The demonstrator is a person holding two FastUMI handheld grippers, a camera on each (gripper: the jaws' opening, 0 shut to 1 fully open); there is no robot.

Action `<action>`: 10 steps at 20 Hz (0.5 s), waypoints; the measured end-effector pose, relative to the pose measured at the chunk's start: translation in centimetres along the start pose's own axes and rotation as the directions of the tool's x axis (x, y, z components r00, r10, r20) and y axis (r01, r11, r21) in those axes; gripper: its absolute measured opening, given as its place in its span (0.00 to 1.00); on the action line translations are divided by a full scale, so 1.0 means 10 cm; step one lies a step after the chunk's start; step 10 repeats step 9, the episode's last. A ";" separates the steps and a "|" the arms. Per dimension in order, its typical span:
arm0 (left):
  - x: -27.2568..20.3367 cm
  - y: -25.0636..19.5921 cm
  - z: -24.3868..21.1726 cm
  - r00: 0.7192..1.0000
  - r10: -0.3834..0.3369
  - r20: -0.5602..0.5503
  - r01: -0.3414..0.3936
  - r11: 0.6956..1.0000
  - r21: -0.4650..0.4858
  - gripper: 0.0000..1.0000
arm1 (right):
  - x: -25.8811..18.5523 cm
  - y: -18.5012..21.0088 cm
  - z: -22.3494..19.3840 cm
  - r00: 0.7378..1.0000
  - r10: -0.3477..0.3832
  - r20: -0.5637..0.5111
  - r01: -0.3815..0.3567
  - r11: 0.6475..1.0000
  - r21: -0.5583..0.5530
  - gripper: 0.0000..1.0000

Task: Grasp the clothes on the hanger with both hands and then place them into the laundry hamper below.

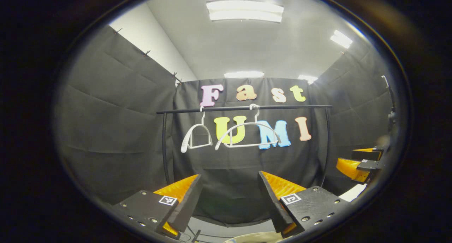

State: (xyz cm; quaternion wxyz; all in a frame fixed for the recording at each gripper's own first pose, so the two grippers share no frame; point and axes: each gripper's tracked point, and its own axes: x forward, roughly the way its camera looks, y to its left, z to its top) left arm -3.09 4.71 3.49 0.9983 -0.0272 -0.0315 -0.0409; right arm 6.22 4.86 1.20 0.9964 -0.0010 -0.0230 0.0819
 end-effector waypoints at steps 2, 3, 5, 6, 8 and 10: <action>0.02 0.00 -0.01 1.000 -0.001 0.001 0.001 1.000 0.006 0.84 | 0.03 0.00 0.00 1.000 -0.001 0.003 0.001 1.000 0.002 0.93; 0.03 0.00 -0.01 1.000 -0.001 0.002 0.001 1.000 0.007 0.84 | 0.05 0.00 0.00 1.000 -0.001 0.003 0.001 1.000 0.003 0.93; 0.03 0.00 0.00 1.000 -0.002 0.006 0.002 1.000 0.006 0.90 | 0.05 0.02 0.01 1.000 -0.001 0.004 0.001 1.000 0.006 0.93; 0.02 0.01 0.00 1.000 -0.001 0.008 0.001 1.000 0.004 0.90 | 0.06 0.03 0.01 1.000 0.003 0.005 -0.003 1.000 0.010 0.93; 0.02 0.03 0.02 1.000 0.000 0.010 0.000 1.000 0.004 0.84 | 0.03 0.04 0.04 1.000 0.004 0.011 -0.004 1.000 0.009 0.93; 0.00 0.03 0.01 1.000 0.000 0.011 -0.001 1.000 0.006 0.84 | 0.02 0.04 0.03 1.000 0.004 0.012 -0.004 1.000 0.007 0.93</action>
